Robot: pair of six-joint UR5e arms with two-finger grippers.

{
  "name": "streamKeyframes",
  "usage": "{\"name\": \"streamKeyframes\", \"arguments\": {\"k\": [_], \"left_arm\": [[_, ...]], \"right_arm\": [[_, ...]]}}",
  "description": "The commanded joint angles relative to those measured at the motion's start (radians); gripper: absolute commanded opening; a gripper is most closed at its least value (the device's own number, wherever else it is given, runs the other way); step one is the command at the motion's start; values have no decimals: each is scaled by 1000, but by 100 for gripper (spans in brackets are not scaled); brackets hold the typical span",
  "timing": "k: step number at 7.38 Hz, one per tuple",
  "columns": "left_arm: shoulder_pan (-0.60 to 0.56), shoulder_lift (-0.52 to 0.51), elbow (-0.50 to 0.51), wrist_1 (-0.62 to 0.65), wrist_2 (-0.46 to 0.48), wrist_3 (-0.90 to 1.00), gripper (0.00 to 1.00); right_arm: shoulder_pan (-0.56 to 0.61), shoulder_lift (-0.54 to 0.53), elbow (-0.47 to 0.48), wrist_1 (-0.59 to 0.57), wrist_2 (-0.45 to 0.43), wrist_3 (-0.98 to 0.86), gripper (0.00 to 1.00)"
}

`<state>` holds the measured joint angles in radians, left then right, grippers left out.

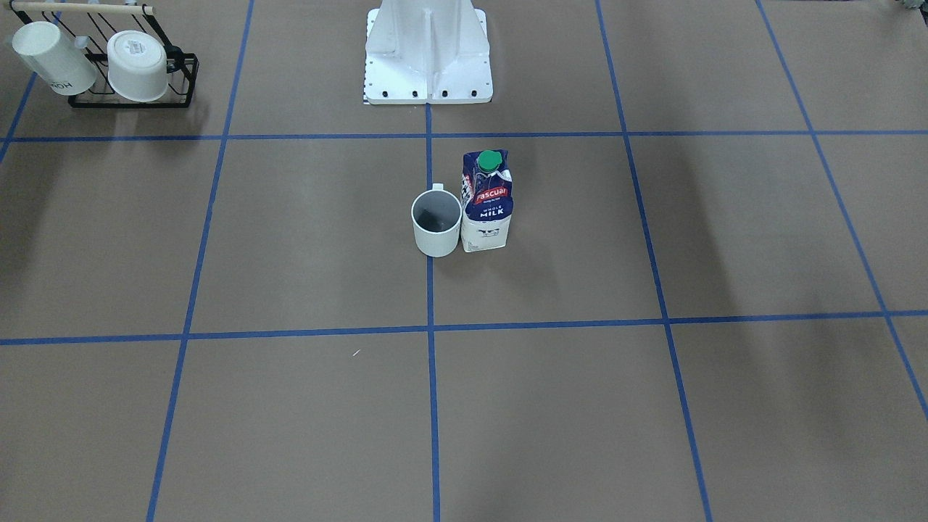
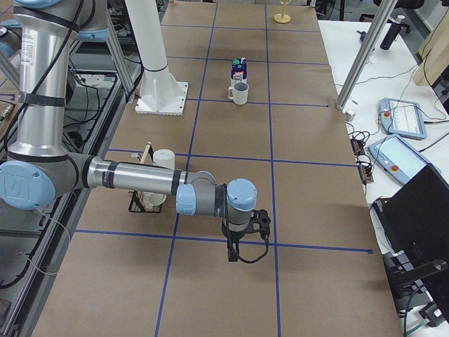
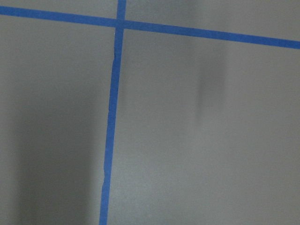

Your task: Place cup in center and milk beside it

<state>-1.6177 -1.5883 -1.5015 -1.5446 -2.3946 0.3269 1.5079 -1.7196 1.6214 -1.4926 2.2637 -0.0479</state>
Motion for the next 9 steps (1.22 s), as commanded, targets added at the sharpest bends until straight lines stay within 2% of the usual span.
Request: {"name": "streamKeyframes", "arguments": {"k": [1, 6, 9], "left_arm": [[-1, 1, 1, 0, 0, 0, 99], [-1, 7, -2, 0, 0, 0, 99], [-1, 7, -2, 0, 0, 0, 99]], "right_arm": [[0, 0, -2, 0, 0, 0, 100], [0, 0, 2, 2, 0, -3, 100], [0, -11, -11, 64, 3, 0, 100]]}}
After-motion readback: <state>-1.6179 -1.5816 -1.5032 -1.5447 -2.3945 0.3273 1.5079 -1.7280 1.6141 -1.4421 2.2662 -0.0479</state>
